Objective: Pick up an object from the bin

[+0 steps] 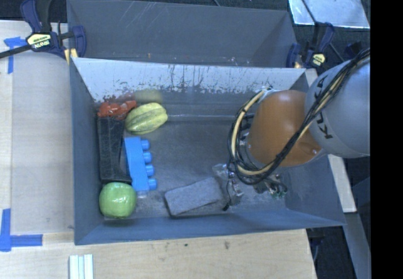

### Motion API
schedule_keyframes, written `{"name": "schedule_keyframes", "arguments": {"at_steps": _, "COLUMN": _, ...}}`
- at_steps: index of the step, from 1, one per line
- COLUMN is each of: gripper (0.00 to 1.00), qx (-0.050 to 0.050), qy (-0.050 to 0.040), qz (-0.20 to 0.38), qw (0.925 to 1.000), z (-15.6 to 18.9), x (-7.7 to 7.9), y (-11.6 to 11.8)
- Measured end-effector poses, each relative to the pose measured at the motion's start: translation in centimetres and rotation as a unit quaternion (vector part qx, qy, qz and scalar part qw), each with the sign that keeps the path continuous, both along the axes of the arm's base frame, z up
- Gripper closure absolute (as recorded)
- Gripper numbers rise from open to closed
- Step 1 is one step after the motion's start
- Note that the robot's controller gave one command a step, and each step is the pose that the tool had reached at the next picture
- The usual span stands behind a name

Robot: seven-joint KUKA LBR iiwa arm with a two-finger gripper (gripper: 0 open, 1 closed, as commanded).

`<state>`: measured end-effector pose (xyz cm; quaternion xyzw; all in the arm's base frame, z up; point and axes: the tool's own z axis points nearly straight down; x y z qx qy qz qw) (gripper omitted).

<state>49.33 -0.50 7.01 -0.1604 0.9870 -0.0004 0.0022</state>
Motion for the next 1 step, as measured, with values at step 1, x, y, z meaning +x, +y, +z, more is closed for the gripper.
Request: {"name": "schedule_keyframes", "arguments": {"at_steps": 1, "gripper": 0.00, "qx": 0.000, "qy": 0.0000, "qz": 0.000, "qw": 1.0000, "z": -0.01, "x": 0.01, "y": 0.00}}
